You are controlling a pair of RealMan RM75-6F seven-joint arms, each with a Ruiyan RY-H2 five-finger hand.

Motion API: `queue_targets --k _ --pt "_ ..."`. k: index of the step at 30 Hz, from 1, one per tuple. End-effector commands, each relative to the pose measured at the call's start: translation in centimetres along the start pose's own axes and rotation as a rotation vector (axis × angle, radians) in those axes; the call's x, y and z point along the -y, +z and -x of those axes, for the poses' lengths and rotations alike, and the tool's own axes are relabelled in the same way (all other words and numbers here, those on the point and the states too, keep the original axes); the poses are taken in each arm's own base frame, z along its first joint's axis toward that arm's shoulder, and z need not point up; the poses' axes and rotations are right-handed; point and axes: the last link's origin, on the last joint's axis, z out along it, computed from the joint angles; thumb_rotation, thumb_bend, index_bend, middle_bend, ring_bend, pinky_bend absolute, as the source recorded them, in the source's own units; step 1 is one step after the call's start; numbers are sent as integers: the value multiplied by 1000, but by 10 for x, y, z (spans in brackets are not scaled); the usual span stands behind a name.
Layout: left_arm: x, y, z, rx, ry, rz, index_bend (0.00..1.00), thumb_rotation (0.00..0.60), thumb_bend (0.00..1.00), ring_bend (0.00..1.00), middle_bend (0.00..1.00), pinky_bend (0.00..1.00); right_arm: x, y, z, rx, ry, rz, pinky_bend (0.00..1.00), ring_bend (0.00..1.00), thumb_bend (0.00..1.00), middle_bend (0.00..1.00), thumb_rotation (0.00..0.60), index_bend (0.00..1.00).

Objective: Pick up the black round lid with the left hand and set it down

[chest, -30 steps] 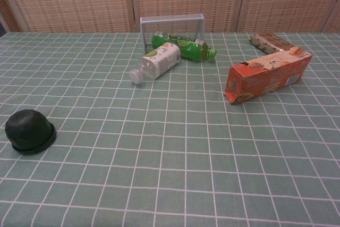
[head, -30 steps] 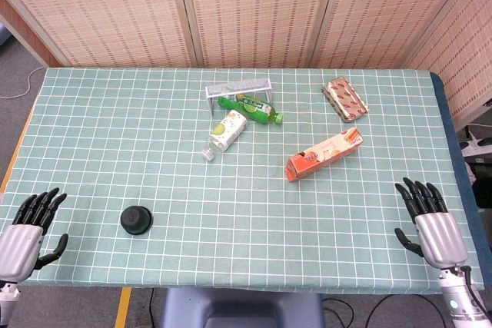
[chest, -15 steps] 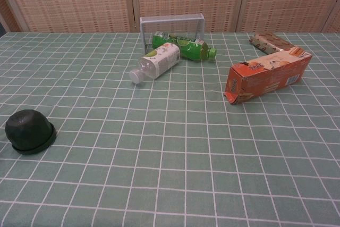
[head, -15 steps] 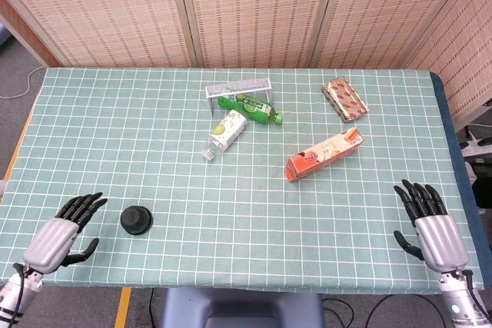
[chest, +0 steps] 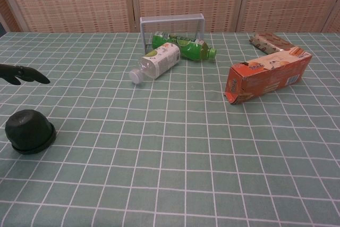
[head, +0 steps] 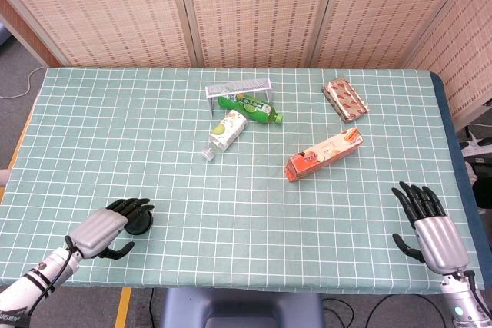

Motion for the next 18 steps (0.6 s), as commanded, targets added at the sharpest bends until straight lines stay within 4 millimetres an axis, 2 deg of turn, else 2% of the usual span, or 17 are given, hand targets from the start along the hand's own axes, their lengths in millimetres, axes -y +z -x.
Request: queue_targets --k 1,4,8,18 --pt "-10 25 -4 7 41 -14 0 600 450 0 0 110 0 -1 -2 -5 10 -2 0 0 229 0 600 0" --pt "-8 33 -2 -1 97 -45 0 600 454 0 0 109 -1 -2 -3 -4 14 -4 0 0 229 0 600 0" --pt "-6 42 7 93 153 -84 0 600 458 0 0 115 -1 -1 -5 -15 27 -13 0 0 229 0 600 0" --pt "-10 61 11 202 190 -139 0 600 440 0 0 123 0 -2 -5 0 49 -21 0 0 229 0 600 0"
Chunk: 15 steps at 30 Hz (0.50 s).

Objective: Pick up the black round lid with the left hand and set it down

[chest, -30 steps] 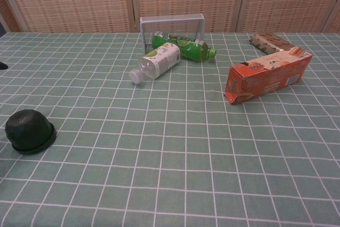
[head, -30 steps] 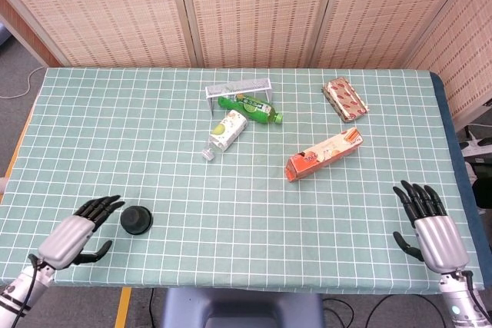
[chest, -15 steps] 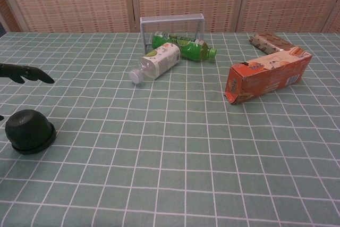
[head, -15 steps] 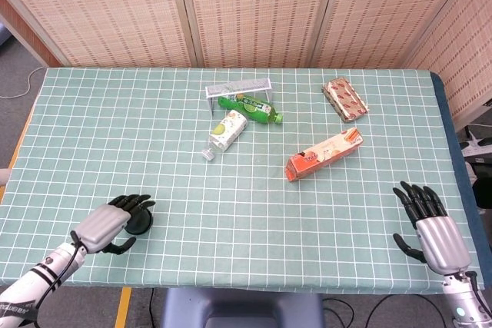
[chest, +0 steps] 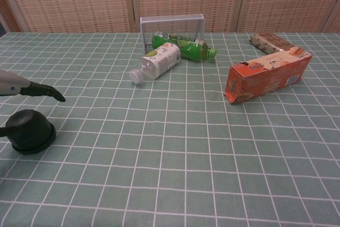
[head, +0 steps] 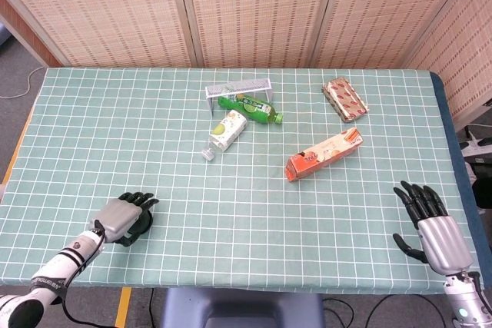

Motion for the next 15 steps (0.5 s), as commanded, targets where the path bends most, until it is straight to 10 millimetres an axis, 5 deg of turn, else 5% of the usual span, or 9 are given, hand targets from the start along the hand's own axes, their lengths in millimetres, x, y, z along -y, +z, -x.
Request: queue_targets --k 1,15 --pt "-6 9 2 49 54 -11 0 600 431 0 0 123 0 0 0 10 6 -4 0 0 229 0 600 0" --pt "1 21 10 74 115 -109 0 600 414 0 0 126 1 -1 0 25 20 -7 0 0 229 0 600 0"
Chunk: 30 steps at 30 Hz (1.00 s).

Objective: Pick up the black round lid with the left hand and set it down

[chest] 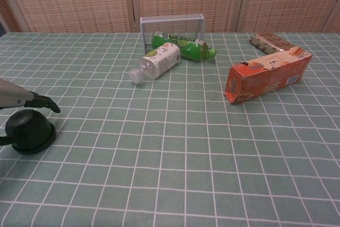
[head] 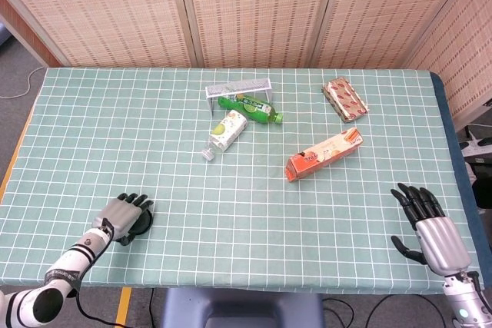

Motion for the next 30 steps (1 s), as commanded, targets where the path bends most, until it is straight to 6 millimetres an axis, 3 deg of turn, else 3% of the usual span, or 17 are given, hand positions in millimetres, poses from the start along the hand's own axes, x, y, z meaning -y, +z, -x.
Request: queue_targets --k 1,22,30 --pt "0 3 1 7 7 -7 0 600 414 0 0 127 0 0 0 -3 1 -1 0 0 229 0 600 0" --pt "-2 17 6 34 15 -6 0 600 407 0 0 183 0 1 1 -5 -2 11 0 0 229 0 600 0" --pt "0 20 9 51 15 -16 0 600 410 52 0 309 -1 2 2 -4 -6 15 0 0 229 0 600 0"
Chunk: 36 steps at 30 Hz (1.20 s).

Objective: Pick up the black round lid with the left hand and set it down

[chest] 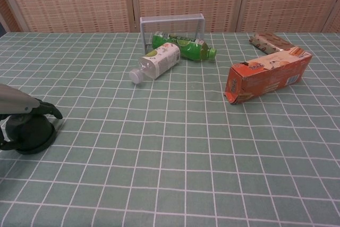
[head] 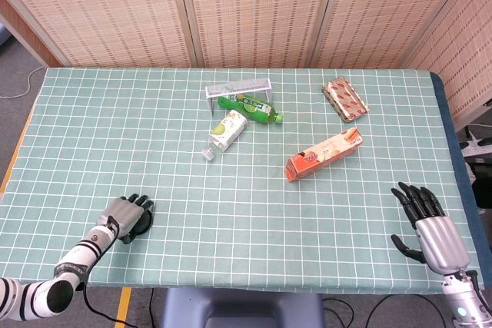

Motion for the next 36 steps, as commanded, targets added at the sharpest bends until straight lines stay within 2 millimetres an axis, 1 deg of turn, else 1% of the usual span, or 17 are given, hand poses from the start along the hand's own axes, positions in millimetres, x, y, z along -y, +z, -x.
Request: queue_targets --k 1,5,8,11,13,15,17,20,24,27,30,32,36 --pt "3 2 2 9 -2 -12 0 600 409 68 0 332 -1 0 0 -2 -1 3 0 0 229 0 600 0" --pt "5 4 4 8 -2 -18 0 600 406 127 18 409 -1 0 -1 -5 -1 5 0 0 229 0 600 0" --pt "6 4 5 10 0 -20 14 600 405 146 38 437 -1 0 -1 -4 -2 4 0 0 229 0 600 0" --pt "7 5 6 12 -3 -20 70 600 403 171 87 458 0 0 0 -4 -3 5 0 0 229 0 600 0" --pt "8 5 6 12 0 -20 135 600 402 215 148 478 0 0 0 -3 -2 4 0 0 229 0 600 0" --pt "8 5 6 15 3 -20 190 600 400 241 186 490 0 0 0 -3 -2 4 0 0 229 0 600 0" --pt "9 4 7 16 11 -23 228 600 400 257 211 496 0 0 0 -2 -1 4 0 0 229 0 600 0" --pt "9 3 7 19 20 -24 287 600 398 294 274 498 0 0 0 -1 1 3 0 0 229 0 600 0" --pt "10 2 9 26 35 -28 343 600 399 309 306 516 0 -1 -1 0 3 2 0 0 229 0 600 0" --pt "9 2 11 27 40 -27 396 600 399 371 387 569 0 -1 -2 -2 4 3 0 0 229 0 600 0" --pt "9 2 12 21 32 -17 461 600 401 480 506 639 0 -1 -2 -4 6 3 0 0 229 0 600 0" --pt "9 2 12 7 31 -9 524 600 409 562 601 694 0 -1 -2 -5 6 2 0 0 229 0 600 0" --pt "10 2 11 -35 30 5 631 600 438 667 719 782 0 -1 -2 -3 7 2 0 0 229 0 600 0"
